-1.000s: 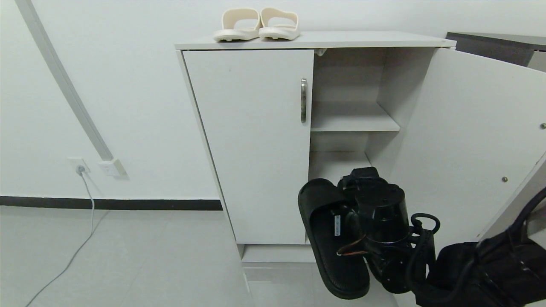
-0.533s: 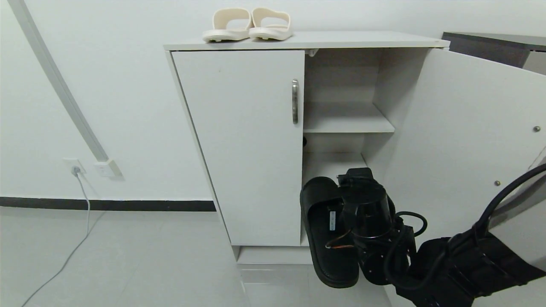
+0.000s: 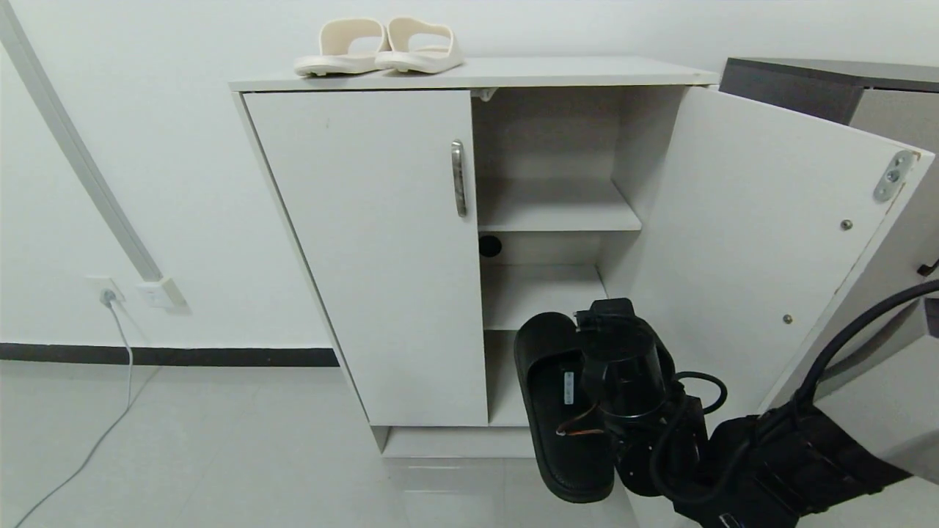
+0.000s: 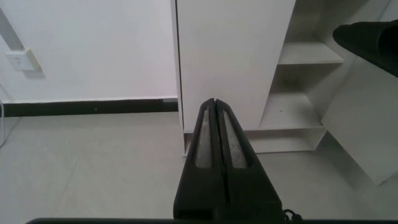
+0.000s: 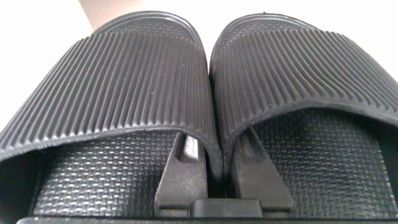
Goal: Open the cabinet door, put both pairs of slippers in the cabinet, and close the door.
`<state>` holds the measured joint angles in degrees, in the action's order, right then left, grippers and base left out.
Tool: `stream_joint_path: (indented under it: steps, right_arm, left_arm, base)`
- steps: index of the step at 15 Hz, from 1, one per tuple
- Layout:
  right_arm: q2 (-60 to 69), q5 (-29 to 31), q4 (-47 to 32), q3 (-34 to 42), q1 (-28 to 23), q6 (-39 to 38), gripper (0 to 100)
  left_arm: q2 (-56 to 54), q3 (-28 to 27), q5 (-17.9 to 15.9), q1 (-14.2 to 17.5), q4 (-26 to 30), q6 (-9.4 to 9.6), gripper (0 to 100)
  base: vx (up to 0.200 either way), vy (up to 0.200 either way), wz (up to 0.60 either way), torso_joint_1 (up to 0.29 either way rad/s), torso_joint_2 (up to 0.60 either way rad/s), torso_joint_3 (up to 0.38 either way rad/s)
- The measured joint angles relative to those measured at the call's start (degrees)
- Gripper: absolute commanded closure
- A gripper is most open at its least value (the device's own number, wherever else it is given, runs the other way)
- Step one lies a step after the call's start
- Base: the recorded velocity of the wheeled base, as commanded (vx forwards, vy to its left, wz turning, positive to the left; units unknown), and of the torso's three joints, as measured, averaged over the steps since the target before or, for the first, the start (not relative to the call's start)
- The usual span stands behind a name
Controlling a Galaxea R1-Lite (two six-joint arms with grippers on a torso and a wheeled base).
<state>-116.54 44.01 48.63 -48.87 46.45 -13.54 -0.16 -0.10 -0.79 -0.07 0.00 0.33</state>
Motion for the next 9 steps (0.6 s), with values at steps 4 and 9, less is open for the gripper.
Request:
stream_joint_path:
  steps: [4, 9]
  right_arm:
    - [-0.68, -0.28, -0.02, 0.12, -1.52, 0.02, 100]
    - [-1.6, -0.44, -0.05, 0.15, -4.02, 0.11, 100]
  left_arm:
    - [0.02, 0.0, 0.01, -0.04, 0.0, -0.06, 100]
    - [0.05, 0.0, 0.01, 0.0, 0.0, -0.11, 100]
  base:
    - [0.0, 0.0, 0.0, 0.0, 0.0, 0.0]
    - [0.0, 0.0, 0.0, 0.0, 0.0, 0.0]
